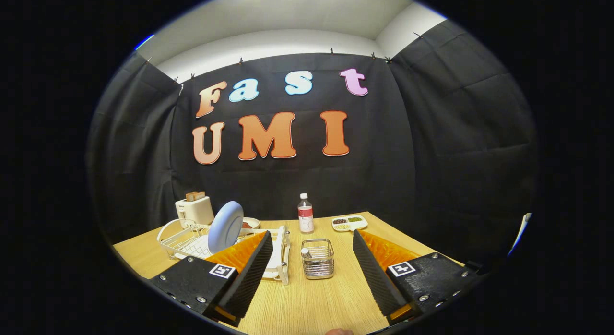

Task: Take the plate from the dish rack, then take the spoon from the basket and place it into the plate.

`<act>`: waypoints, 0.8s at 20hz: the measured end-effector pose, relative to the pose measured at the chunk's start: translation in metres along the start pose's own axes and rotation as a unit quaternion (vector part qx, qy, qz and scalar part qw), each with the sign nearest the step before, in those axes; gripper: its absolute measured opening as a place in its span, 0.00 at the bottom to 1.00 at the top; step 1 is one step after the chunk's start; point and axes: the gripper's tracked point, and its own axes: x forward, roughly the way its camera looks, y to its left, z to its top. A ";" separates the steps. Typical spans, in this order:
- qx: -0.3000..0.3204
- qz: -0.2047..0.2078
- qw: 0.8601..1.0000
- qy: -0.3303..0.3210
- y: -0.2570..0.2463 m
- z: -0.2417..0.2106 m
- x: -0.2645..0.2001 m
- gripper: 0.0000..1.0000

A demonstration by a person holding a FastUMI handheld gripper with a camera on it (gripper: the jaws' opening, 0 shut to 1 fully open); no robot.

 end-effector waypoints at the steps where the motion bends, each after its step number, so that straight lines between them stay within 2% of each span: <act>1: -0.003 -0.002 1.000 0.001 -0.001 0.000 0.001 1.00; 9: -0.007 0.000 1.000 0.006 0.012 -0.005 0.012 1.00; 16: -0.018 0.037 0.999 0.020 0.077 0.004 0.042 1.00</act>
